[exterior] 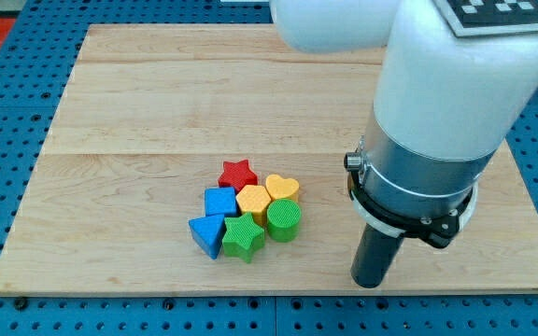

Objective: Point your arm at the bottom of the blue triangle

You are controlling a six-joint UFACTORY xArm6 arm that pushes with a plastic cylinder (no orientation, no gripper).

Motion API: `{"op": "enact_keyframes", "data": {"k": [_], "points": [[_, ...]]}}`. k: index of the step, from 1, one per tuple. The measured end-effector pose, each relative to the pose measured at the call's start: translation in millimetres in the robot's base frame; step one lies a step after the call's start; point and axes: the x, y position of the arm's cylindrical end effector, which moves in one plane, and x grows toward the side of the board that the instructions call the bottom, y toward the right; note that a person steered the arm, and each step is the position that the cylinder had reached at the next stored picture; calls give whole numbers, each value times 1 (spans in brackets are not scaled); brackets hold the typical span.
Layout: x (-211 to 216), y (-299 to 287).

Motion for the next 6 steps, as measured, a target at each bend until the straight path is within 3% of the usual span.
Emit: {"op": "enact_keyframes", "data": {"k": [2,5,6], "points": [[11,0],[8,-166],[-10,-174]]}}
